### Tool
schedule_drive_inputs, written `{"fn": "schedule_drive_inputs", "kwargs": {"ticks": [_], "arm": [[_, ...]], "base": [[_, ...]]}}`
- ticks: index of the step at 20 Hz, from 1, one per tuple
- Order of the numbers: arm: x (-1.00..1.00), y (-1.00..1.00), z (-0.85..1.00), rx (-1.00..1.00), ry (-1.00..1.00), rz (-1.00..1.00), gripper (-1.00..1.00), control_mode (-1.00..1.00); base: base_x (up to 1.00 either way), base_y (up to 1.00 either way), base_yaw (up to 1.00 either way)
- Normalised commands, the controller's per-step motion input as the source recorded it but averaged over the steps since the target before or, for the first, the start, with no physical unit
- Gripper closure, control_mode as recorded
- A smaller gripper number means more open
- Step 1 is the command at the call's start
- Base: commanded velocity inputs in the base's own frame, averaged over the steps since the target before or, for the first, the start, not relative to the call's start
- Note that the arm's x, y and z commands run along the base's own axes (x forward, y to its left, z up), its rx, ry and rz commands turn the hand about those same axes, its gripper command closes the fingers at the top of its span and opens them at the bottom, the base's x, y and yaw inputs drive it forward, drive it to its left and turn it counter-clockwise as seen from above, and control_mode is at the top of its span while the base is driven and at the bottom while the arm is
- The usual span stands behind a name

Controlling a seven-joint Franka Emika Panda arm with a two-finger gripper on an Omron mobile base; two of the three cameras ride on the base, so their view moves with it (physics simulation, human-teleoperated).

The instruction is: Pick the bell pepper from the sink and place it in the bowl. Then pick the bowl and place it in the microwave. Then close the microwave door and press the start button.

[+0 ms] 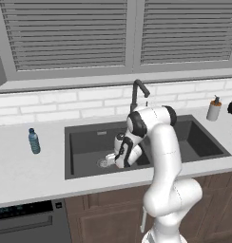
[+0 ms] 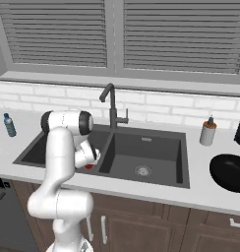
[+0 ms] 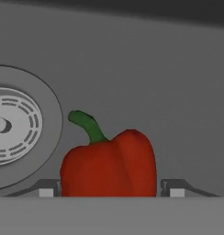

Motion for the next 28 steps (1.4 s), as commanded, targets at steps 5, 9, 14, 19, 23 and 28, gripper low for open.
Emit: {"fn": "schedule_drive_inputs", "kwargs": {"ticks": [5,9,14,19,23,28], "arm": [[0.0,0.0,-0.15,0.0,0.0,0.0,1.0,-1.0],[-0.01,0.11,0.03,0.04,-0.02,-0.01,1.0,-1.0],[-0.38,0.34,0.64,0.0,-0.25,0.0,1.0,-1.0],[-0.37,0.43,0.97,-0.02,-0.3,0.0,1.0,-1.0],[-0.31,0.41,1.0,0.0,-0.27,0.0,1.0,-1.0],[-0.62,0.08,1.0,0.0,-0.3,0.0,1.0,-1.0]], "base": [[0.0,0.0,0.0],[0.0,0.0,0.0],[0.0,0.0,0.0],[0.0,0.0,0.0],[0.0,0.0,0.0],[0.0,0.0,0.0]]}}
